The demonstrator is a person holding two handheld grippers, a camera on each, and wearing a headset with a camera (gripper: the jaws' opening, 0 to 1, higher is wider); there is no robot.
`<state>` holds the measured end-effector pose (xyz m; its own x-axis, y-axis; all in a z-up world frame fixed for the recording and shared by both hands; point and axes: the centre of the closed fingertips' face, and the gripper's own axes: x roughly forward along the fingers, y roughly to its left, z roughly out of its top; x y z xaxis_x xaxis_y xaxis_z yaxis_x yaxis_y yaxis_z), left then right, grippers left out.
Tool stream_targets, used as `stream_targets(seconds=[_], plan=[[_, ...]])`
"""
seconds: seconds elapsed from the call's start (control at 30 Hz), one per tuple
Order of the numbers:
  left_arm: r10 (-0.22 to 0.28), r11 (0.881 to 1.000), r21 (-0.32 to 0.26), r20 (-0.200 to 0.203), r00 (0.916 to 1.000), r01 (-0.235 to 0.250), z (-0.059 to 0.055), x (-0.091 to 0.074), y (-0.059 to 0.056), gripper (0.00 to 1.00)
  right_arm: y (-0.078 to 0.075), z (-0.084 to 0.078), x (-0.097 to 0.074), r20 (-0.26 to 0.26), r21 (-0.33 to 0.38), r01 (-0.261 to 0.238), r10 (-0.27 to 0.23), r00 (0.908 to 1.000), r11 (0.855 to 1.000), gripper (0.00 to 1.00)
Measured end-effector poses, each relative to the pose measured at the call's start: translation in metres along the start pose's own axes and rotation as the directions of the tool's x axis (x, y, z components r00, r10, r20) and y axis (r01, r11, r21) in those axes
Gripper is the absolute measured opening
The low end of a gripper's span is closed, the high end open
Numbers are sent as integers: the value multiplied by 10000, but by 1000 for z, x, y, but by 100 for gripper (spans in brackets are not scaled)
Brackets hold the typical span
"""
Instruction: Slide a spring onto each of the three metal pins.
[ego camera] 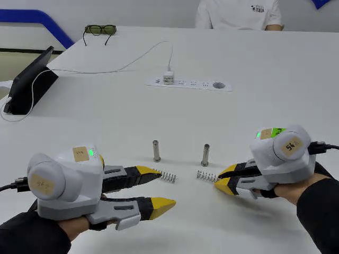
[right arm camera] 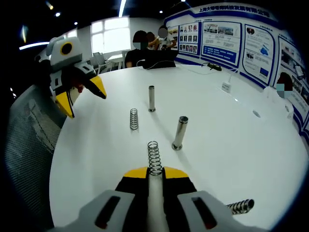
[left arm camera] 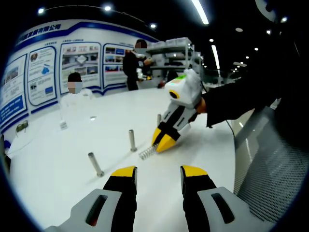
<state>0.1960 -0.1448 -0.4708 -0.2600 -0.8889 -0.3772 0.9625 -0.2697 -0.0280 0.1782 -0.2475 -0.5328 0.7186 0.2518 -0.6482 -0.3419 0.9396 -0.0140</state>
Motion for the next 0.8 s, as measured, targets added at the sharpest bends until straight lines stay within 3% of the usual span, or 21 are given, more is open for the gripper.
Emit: stream_targets(seconds=[0.43, 0.8], plan=[[-272, 9989, 378, -150, 9995, 278, 7, 9, 1, 37, 13, 16, -19, 124, -562, -187, 194, 9997, 9982, 11], [-736, 9940, 795, -265, 9969, 755, 12, 21, -9, 38, 46, 38, -36, 358, -824, -1207, 1240, 9916, 9893, 11]])
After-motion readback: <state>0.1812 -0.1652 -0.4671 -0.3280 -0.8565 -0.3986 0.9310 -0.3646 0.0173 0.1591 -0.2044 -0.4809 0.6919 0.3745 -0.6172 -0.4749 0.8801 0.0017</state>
